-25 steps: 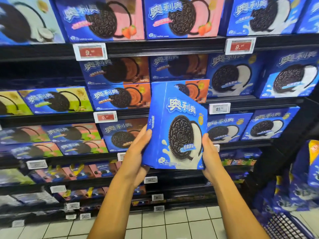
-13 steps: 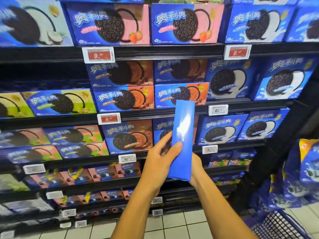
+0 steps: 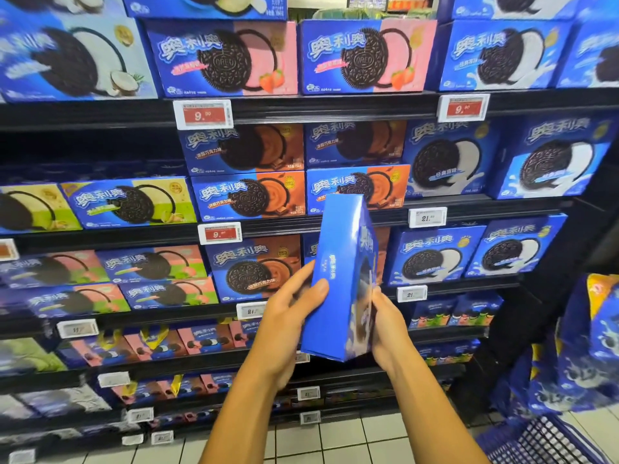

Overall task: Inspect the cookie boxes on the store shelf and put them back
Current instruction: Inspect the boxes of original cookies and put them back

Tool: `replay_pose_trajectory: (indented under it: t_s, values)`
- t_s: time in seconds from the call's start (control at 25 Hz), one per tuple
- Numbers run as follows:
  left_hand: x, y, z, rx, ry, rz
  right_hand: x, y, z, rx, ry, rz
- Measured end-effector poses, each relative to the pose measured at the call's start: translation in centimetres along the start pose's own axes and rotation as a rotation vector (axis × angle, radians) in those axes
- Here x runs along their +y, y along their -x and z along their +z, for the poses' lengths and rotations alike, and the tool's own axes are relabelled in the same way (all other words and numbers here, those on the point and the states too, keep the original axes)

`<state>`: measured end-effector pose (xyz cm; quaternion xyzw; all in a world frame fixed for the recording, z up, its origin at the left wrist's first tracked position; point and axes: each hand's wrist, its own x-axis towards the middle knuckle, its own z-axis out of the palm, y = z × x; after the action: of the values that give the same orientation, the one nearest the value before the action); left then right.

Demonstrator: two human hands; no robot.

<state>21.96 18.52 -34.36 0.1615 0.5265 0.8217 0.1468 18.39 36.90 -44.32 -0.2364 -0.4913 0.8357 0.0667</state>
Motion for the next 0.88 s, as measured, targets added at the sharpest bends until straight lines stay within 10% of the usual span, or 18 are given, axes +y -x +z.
replay_pose_trajectory:
  t_s: [0.44,0.88]
  values:
    - [-2.9,-1.8,-1.9,0.145,0.532,-0.072,-6.6,3.2,-5.9,-0.254,-0.081,-0.270]
    - [-7.4,-3.5,5.7,0.171,0.548,-0.113,-10.9,4.9,-12.5,-0.136,0.034,-0.252]
